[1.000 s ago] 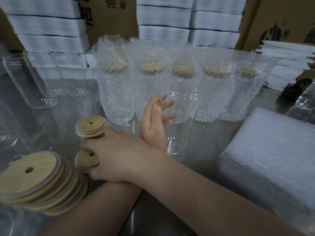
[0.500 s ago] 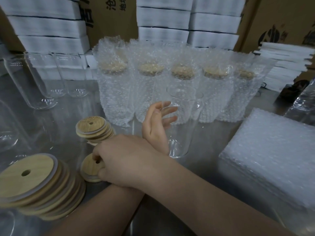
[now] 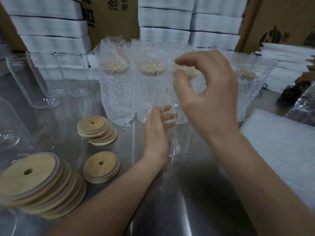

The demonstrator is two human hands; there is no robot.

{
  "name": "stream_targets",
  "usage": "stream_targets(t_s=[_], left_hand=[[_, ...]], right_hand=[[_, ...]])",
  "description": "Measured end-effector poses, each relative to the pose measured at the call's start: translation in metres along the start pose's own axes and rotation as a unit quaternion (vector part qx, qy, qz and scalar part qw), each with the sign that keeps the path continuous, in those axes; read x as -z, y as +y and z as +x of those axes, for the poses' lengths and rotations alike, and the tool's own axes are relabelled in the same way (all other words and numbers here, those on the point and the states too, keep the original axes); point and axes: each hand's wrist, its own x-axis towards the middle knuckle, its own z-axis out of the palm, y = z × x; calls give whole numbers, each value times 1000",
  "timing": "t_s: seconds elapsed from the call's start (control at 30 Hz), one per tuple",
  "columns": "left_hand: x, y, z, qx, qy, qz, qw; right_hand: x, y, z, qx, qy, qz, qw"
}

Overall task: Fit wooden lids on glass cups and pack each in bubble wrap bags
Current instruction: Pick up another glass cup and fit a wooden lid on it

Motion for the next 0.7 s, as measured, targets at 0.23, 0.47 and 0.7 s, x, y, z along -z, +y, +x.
stream_targets(t_s=[0.23,0.47,0.7], left_hand=[[1,2,1,7,18,29,999],[12,10,9,-79,38,-20,996],[19,6,12,-218,45,90,971]], right_hand=[[10,32,4,-278,-290,169,900],[4,31,0,-275,-267,285,879],[-6,25,-5,-314,-184,308,879]])
